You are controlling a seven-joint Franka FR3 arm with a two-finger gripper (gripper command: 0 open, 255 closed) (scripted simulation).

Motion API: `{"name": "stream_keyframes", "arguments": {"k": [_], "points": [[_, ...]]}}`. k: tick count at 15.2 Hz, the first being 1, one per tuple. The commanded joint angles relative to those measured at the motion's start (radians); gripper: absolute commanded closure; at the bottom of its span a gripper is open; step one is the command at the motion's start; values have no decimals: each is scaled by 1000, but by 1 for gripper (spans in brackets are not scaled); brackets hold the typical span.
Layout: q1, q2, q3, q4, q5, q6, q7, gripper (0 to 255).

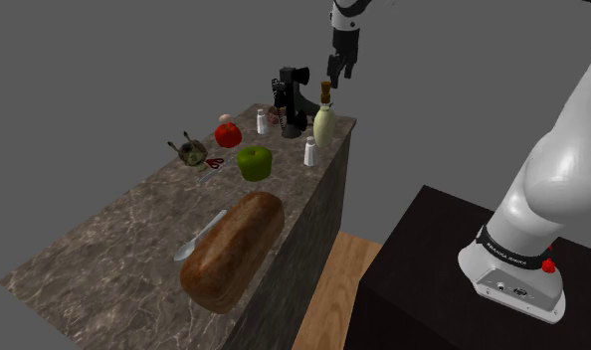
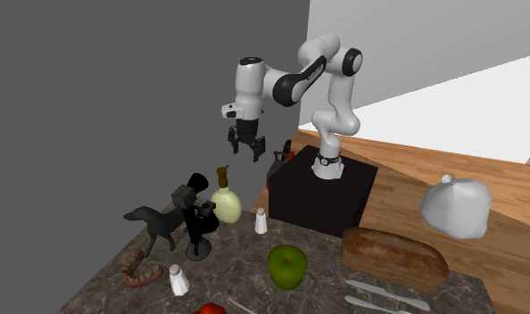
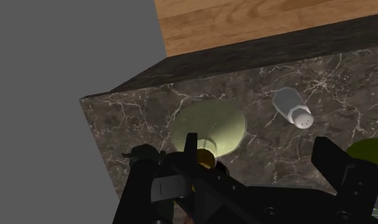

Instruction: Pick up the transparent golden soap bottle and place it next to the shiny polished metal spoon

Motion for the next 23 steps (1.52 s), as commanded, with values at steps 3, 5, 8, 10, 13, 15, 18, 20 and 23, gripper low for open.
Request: {"name": "stream_keyframes", "arguments": {"k": [3,5,8,10,13,15,18,20,23], "points": [[-23,164,-15,191,44,-19,-38,0],[-39,249,-18,299,67,-38,-53,0],[-51,310,-18,367,82,-43,-62,0],[-51,315,-18,348,83,-19,-62,0],[-52,324,-17,321,85,17,-64,0],[-53,329,-17,308,87,36,-64,0],[-53,330,-17,308,87,36,-64,0],[-53,330,-17,308,87,36,-64,0],[-53,330,-17,308,87,36,-64,255]]}}
